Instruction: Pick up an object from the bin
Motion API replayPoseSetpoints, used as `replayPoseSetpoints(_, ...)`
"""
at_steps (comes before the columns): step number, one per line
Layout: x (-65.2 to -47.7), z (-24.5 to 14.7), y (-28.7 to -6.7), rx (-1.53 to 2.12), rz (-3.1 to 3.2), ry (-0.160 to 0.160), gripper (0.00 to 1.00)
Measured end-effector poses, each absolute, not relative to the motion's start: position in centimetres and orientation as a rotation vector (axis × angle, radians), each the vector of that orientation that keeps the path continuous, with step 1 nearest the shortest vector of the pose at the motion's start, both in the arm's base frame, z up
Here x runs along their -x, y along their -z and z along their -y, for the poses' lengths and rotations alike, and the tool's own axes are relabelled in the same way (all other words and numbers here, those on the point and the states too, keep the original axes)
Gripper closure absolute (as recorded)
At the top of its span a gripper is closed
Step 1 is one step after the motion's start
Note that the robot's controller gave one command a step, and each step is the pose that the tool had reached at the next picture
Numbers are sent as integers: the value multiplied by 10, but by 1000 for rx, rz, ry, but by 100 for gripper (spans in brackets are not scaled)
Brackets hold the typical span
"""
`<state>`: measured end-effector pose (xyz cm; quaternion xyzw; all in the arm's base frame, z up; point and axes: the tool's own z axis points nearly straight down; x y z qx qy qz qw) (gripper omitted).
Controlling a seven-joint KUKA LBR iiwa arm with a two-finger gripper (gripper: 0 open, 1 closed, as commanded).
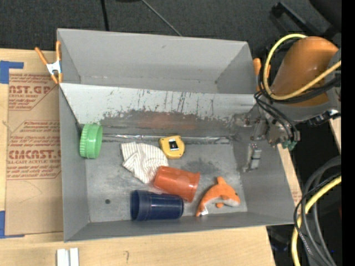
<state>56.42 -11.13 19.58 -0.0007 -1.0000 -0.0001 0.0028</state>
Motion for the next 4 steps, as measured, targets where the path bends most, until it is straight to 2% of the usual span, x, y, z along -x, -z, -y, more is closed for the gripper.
replayPoseSetpoints(1, -566, 111, -201, -1, 3144, -2, 0)
replayPoseSetpoints(2, -524, 104, -125, 65, 3146, -1, 0)
replayPoseSetpoints(3, -507, 106, -107, 15, 3138, 1, 0)
replayPoseSetpoints(4, -492, 98, -108, 236, 3133, 2, 0)
